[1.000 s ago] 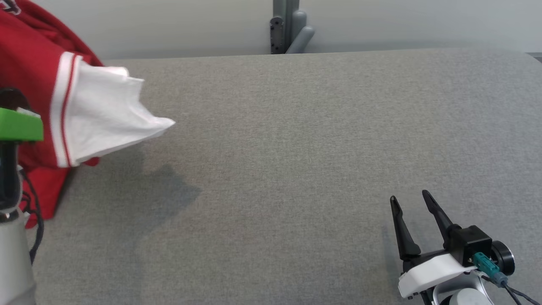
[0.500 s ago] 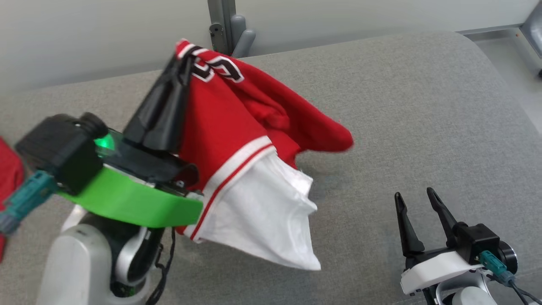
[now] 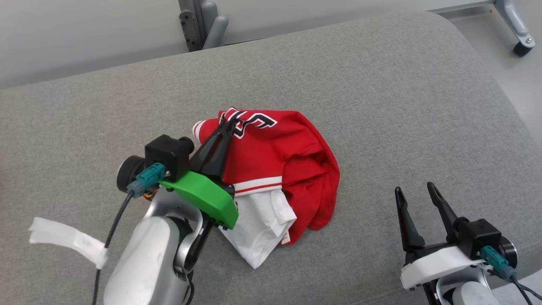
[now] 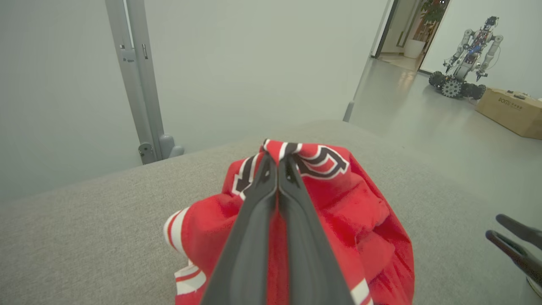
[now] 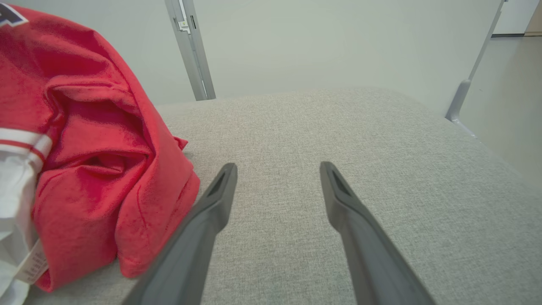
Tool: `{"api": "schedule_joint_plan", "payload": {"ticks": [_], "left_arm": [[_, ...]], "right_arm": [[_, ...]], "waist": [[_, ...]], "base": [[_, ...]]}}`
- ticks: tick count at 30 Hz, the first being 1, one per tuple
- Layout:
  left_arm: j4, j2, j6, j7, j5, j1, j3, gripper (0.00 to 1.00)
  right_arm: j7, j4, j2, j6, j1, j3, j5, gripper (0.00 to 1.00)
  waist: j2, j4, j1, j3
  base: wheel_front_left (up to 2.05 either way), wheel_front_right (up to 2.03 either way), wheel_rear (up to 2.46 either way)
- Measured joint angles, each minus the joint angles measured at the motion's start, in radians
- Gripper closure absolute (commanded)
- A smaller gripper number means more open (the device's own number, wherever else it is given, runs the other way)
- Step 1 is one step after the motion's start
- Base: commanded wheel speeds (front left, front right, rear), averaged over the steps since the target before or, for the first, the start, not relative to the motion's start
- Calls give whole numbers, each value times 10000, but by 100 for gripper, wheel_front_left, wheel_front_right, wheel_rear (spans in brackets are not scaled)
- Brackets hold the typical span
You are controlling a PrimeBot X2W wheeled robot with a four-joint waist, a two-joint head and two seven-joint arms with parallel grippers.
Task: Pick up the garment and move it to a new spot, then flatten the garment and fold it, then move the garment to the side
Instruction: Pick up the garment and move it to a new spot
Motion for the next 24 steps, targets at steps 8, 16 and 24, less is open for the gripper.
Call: {"api": "schedule_joint_plan", "payload": {"ticks": [8,16,24], "left_arm": [[3979,-244,-40,-1685,244,-686,-625,100],[5954,-387,-71,-2846,-265,-1384,-978,15],[5622,-401,251,-3321,-932,-1398,-1267,0]], "right_arm": [[0,42,0,0,-50,19,-10,0],[0,36,2,0,-114,-4,-150,0],[0,-92,2,0,-83,-219,-424,0]], "waist": [[0,-41,0,131],[0,117,0,122],[0,399,0,-81]], "base": [[0,0,0],[0,0,0],[0,0,0]]}}
